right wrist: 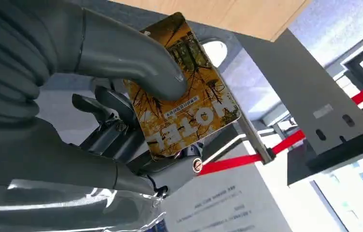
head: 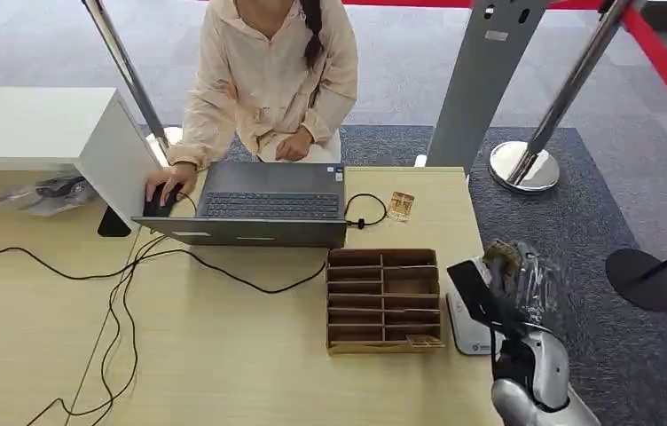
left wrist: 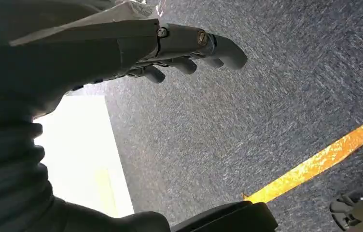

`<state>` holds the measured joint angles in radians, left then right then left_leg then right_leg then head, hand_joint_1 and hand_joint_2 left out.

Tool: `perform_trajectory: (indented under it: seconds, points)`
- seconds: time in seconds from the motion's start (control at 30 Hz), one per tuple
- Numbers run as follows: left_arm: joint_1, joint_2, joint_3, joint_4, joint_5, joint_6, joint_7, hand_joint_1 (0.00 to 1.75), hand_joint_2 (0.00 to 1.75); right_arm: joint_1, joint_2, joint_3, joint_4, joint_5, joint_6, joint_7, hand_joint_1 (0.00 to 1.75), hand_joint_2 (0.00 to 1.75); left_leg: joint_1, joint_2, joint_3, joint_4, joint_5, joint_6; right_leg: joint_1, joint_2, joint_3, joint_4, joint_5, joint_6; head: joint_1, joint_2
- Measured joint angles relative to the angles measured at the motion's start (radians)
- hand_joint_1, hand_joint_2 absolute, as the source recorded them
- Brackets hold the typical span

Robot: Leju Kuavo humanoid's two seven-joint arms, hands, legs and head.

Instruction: Pass the card to the sensor for recognition and then transmit it.

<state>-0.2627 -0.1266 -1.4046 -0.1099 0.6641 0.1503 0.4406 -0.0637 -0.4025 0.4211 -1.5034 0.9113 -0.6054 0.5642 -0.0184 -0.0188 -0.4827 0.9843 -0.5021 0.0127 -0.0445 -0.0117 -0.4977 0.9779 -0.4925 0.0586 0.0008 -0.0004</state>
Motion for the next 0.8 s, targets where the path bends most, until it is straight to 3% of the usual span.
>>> perform_trajectory:
  seconds: [0.8]
  points:
    - [0.001,-0.001,0.002,0.002,0.012,0.010,0.012,0.00,1.75,0.053,-0.036,-0.001,0.115,-0.083,-0.008,0.019,1.75,1.75,0.000,0.000,0.000,0.000,0.000,0.001,0.000,0.000,0.000,0.000,0.000,0.001,0.000,0.000]
